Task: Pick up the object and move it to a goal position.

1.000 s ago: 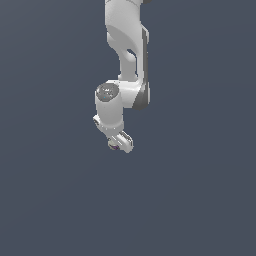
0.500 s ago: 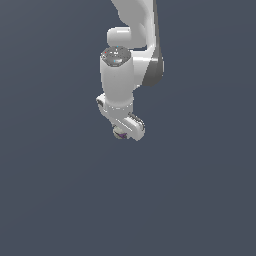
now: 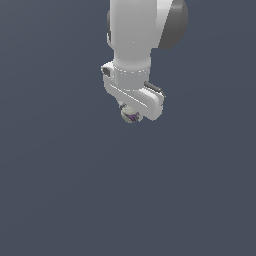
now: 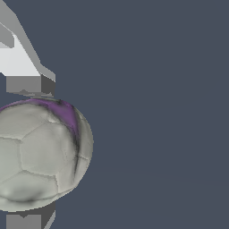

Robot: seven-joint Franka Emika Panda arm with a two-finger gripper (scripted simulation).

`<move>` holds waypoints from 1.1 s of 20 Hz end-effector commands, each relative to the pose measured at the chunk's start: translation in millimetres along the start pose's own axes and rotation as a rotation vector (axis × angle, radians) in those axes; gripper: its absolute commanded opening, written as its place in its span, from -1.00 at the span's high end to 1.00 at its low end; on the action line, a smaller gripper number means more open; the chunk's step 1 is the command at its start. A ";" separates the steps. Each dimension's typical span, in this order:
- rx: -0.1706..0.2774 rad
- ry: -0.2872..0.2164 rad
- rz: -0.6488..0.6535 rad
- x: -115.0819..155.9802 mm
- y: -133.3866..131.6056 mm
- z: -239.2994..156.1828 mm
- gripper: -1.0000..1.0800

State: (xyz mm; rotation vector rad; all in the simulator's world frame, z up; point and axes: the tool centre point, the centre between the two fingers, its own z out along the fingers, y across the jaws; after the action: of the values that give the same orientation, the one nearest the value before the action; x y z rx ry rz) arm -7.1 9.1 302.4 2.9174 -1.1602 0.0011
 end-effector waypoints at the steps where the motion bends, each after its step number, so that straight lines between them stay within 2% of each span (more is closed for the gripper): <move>1: 0.000 0.000 0.000 -4.9 -7.4 -27.3 1.00; 12: 0.001 0.000 -0.001 -21.5 -39.2 -128.8 1.00; 22: 0.001 -0.001 -0.001 -29.0 -58.1 -183.9 1.00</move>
State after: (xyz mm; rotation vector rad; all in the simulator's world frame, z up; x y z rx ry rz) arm 11.0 69.6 479.3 2.9194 -1.1584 -0.0002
